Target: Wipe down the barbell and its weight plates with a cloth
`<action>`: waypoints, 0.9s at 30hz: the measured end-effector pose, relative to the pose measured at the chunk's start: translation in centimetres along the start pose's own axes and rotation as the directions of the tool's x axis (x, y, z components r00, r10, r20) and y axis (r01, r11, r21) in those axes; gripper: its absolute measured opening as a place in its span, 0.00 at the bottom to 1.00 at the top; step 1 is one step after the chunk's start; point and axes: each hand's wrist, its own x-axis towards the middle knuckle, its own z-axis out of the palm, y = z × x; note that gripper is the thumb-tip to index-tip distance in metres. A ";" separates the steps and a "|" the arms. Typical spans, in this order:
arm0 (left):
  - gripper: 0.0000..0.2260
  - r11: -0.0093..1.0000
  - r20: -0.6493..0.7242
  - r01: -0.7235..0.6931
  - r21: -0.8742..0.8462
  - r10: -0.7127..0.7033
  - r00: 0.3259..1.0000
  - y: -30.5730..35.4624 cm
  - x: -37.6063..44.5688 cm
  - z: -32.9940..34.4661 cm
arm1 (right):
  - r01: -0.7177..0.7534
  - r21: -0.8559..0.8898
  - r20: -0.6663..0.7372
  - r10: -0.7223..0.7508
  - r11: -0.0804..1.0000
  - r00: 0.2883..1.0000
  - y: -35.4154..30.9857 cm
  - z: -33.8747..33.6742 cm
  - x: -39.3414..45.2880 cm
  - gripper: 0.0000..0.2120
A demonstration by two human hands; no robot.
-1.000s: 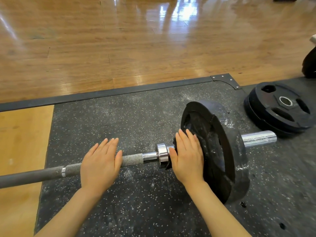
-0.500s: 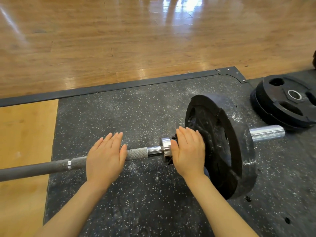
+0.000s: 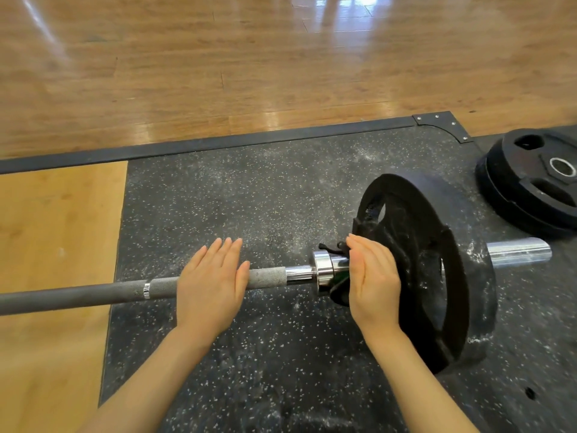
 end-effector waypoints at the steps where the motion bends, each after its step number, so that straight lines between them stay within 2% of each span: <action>1: 0.28 1.000 0.003 -0.005 0.004 0.005 1.000 0.1 -0.4 0.0 | 0.002 0.021 -0.007 -0.002 1.000 1.000 -0.6 -0.1 -0.5 0.28; 5: 0.30 1.000 0.042 -0.004 0.001 0.004 0.999 0.3 -2.1 -0.1 | 0.078 0.080 -0.013 -0.077 0.994 0.997 -2.8 0.0 -2.3 0.26; 8: 0.33 0.999 0.074 0.011 -0.050 -0.007 0.997 0.3 -3.1 -0.1 | 0.132 0.056 0.055 -0.135 0.990 0.989 -3.9 0.3 -3.4 0.21; 12: 0.35 0.999 0.083 0.020 -0.026 -0.017 0.996 -0.2 -3.2 -0.6 | 0.105 -0.163 0.177 -0.076 0.981 0.981 -3.8 0.4 -5.6 0.19; 18: 0.37 1.000 0.148 0.015 -0.022 -0.011 0.989 -0.2 -3.4 0.2 | 0.038 -0.214 0.285 0.025 0.976 0.958 -4.0 0.0 -4.9 0.20; 22: 0.37 0.999 0.154 0.031 -0.026 -0.026 0.988 -0.2 -4.1 0.3 | 0.061 -0.271 0.487 0.082 0.961 0.869 -4.4 0.3 -2.8 0.26; 25: 0.36 0.999 0.157 0.034 -0.015 -0.031 0.987 -0.3 -4.0 0.4 | 0.073 -0.258 0.544 0.082 0.963 0.835 -4.3 0.0 -3.0 0.20; 27: 0.36 0.999 0.154 0.041 -0.013 -0.038 0.987 -0.3 -4.0 0.3 | 0.057 -0.240 0.494 0.071 0.969 0.867 -4.4 -0.6 -4.0 0.17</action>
